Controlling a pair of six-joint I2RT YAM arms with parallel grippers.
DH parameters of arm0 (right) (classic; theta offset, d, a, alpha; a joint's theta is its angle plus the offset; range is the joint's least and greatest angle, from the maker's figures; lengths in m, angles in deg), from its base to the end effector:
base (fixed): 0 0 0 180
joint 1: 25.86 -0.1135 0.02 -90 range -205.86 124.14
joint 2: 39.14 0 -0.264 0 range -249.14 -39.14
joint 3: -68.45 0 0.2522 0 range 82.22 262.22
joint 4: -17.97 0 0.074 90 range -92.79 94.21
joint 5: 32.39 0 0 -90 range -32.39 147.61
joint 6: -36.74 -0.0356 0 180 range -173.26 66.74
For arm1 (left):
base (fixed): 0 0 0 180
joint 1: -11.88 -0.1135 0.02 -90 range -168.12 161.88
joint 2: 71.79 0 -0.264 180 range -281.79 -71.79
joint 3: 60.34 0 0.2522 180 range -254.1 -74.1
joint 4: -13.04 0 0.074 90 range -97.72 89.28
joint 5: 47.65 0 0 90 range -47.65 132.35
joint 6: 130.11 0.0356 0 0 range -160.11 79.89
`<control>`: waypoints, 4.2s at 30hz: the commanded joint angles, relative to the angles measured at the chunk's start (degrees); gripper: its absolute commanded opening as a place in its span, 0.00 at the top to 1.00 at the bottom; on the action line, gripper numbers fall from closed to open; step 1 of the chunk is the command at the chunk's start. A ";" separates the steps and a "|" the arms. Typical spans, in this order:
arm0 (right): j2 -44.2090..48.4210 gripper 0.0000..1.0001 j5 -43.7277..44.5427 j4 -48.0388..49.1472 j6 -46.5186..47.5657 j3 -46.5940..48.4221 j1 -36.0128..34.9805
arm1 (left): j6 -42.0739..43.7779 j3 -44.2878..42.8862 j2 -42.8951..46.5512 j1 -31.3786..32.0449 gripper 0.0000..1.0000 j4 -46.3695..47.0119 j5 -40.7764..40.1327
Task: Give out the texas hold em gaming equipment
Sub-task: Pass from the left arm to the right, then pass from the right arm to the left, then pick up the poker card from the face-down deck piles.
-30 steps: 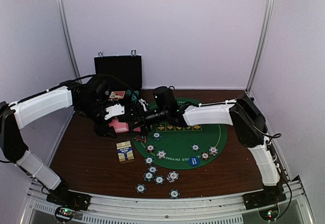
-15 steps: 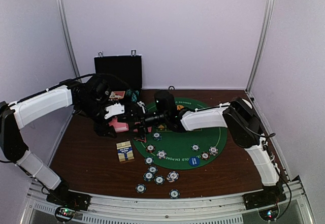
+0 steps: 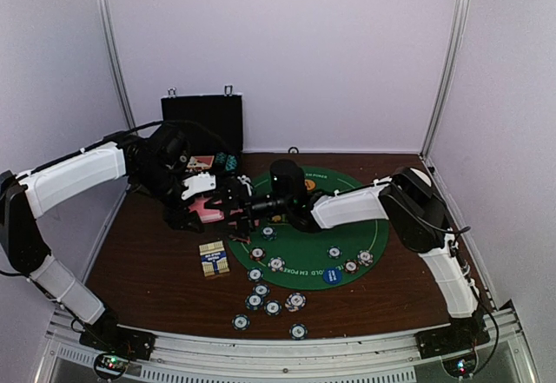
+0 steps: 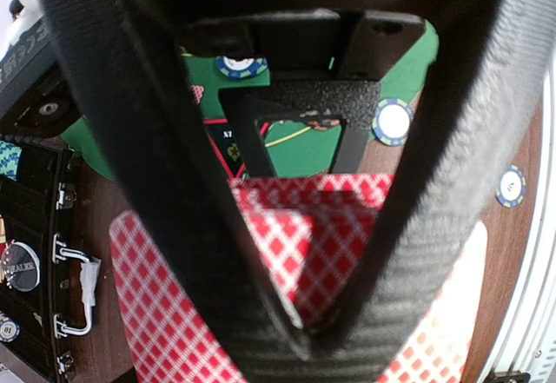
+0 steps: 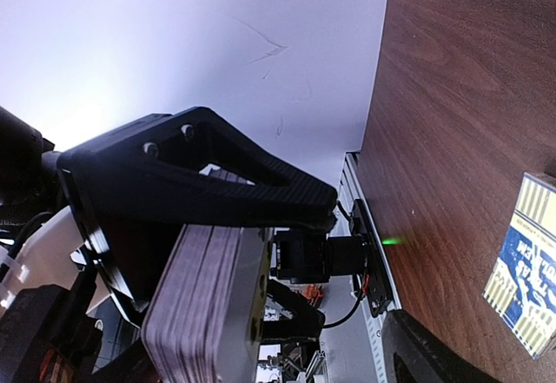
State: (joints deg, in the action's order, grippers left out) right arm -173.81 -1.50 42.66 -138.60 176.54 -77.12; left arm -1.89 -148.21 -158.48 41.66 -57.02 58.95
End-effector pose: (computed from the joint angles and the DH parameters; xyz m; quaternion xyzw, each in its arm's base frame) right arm 0.3037 0.4273 0.1854 0.1447 -0.6982 -0.6931 0.1057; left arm 0.2517 -0.1558 0.2814 0.5659 0.7917 -0.1282 0.1913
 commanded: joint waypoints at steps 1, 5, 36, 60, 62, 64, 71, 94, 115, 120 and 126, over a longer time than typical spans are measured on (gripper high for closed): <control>0.15 0.24 -0.46 1.72 -1.46 3.25 -0.69 | -0.34 -2.62 -0.56 0.19 0.75 1.40 2.33; -1.47 0.34 -0.68 5.50 -5.27 5.14 -1.19 | -0.16 -2.62 -0.83 0.19 0.72 1.42 2.03; 3.89 1.00 0.48 5.81 -4.84 1.22 -1.06 | -1.47 2.30 1.84 0.19 0.03 5.72 8.80; 4.35 1.00 1.18 -1.11 -0.48 0.88 -1.44 | 2.72 2.39 2.22 0.19 0.35 6.87 6.99; 4.80 0.97 1.70 -3.05 0.57 -0.19 -1.02 | 3.10 2.35 2.38 0.17 0.37 6.63 6.90; 4.94 0.86 2.21 -3.63 1.02 -0.87 -0.66 | 3.16 2.50 2.47 0.19 0.38 6.63 6.82; 5.57 0.53 2.95 -10.61 5.23 1.72 -0.59 | 3.77 2.70 2.40 0.19 0.50 6.28 7.21; 11.63 0.50 5.72 -34.11 19.67 -0.40 1.65 | 3.97 1.11 2.08 0.19 0.55 5.76 6.60; 17.33 0.82 4.37 -26.32 13.94 -5.11 1.00 | 3.26 1.38 1.36 0.19 0.59 5.59 5.08; 15.94 0.82 3.68 -23.82 12.32 -5.21 0.57 | 3.24 1.33 1.32 0.19 0.60 5.58 4.76; 14.37 0.86 3.18 -20.56 9.78 -5.08 0.44 | 3.27 1.43 1.35 0.19 0.61 5.58 4.59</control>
State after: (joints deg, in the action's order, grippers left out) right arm -158.64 2.74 17.81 -126.71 171.84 -76.29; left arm 1.37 -145.72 -157.70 41.92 -52.40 63.39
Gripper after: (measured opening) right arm 0.150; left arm 0.667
